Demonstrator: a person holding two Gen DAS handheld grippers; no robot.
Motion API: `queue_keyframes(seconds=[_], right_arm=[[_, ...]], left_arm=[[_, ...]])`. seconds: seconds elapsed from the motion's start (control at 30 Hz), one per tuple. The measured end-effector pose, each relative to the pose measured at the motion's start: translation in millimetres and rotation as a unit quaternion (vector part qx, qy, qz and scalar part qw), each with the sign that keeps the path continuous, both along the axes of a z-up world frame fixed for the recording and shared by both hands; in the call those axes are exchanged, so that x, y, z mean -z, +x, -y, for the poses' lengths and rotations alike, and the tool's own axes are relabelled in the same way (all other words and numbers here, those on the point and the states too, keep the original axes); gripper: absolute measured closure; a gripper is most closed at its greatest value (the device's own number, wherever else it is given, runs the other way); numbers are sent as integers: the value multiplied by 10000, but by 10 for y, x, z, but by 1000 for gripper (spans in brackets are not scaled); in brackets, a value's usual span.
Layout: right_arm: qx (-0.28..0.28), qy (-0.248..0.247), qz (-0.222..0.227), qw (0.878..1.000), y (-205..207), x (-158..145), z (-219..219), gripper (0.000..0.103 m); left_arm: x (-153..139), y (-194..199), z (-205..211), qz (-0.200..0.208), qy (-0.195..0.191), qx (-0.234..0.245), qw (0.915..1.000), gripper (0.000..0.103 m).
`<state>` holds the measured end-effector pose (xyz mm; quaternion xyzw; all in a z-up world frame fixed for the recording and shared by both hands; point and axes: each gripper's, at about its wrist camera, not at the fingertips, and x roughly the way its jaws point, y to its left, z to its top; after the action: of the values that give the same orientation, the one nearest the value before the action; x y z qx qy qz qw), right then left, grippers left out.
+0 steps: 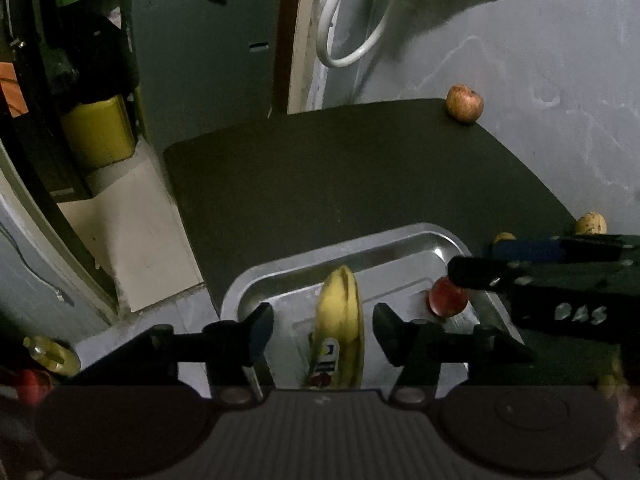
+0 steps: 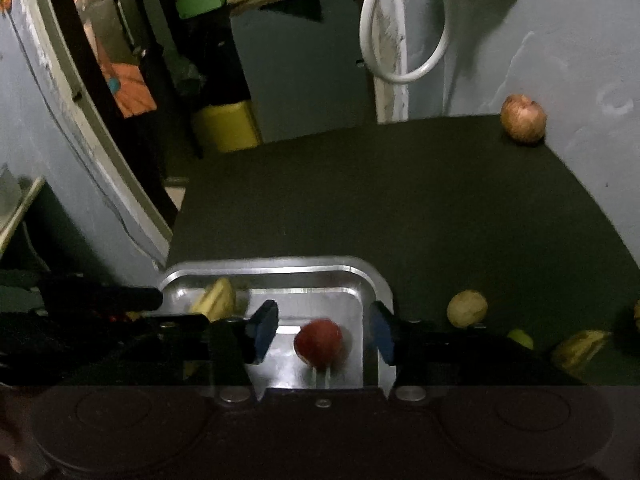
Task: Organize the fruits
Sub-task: 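Open the left tool to drop the banana while the right tool releases the tomato into the tray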
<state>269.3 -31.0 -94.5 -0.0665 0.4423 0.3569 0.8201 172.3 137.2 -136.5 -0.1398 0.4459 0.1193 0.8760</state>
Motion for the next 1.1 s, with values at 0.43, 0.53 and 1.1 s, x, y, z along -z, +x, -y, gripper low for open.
queue_keyframes(seconds=[0.43,0.53,1.1], right_arm=[[316,589,554,9962,-225,-734,393,4],[459,699,623,9946,-312,-869,558,2],[819,680,1035,9889,-1259,-1260,1233,1]], left_arm=[[-341,-123,38,316,149,-154,9993,3],[-421,-175,60,390,137,-183,9990,1],[-845,-728,358,925,-82,58,9957,0]])
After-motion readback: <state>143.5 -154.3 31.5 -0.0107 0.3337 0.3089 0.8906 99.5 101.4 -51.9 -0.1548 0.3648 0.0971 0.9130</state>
